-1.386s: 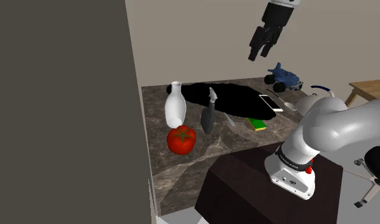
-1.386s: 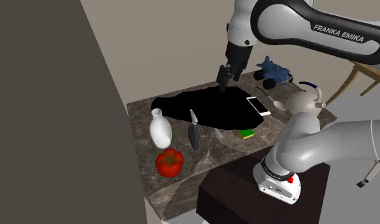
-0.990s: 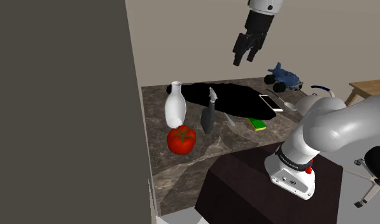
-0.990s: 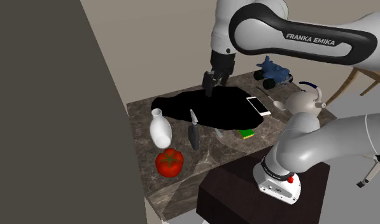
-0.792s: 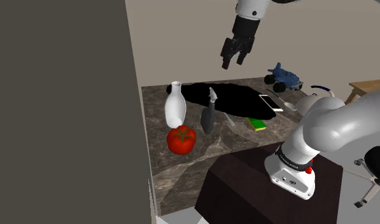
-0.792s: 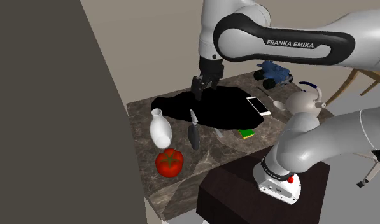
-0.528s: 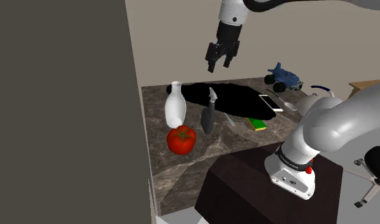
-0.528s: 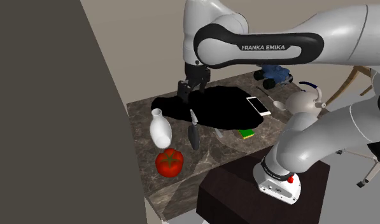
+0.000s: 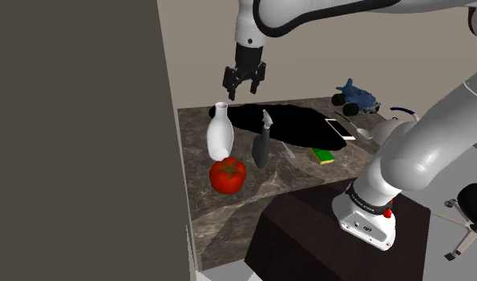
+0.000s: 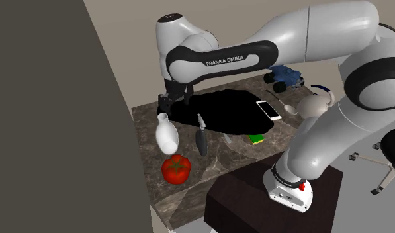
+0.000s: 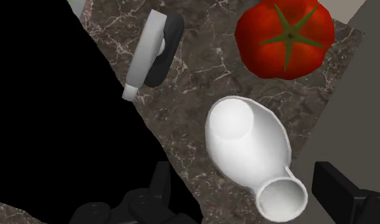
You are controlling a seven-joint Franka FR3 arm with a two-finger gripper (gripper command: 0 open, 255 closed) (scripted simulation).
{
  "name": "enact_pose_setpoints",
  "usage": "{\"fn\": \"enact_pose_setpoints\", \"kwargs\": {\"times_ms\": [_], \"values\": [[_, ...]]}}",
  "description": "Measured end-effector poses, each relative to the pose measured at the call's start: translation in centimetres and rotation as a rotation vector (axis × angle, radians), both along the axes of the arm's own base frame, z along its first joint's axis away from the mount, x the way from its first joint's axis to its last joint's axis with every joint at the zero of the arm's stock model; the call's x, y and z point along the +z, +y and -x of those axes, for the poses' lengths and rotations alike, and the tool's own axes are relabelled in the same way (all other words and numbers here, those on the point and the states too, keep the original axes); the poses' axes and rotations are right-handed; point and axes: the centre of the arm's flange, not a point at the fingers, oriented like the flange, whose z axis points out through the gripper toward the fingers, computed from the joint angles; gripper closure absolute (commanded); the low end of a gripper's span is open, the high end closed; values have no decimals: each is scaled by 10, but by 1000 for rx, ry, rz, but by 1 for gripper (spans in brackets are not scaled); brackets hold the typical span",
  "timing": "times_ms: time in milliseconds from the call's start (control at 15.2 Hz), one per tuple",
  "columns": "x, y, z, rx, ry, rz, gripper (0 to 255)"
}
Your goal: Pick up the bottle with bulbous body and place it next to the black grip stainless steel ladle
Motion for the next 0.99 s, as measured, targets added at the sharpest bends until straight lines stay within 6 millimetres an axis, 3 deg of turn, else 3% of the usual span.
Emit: {"fn": "enact_pose_setpoints", "kwargs": {"times_ms": [396,990], "values": [[-35,36,-54,-19,10,11,0],[-78,41,-58,-21,11,12,0]]}}
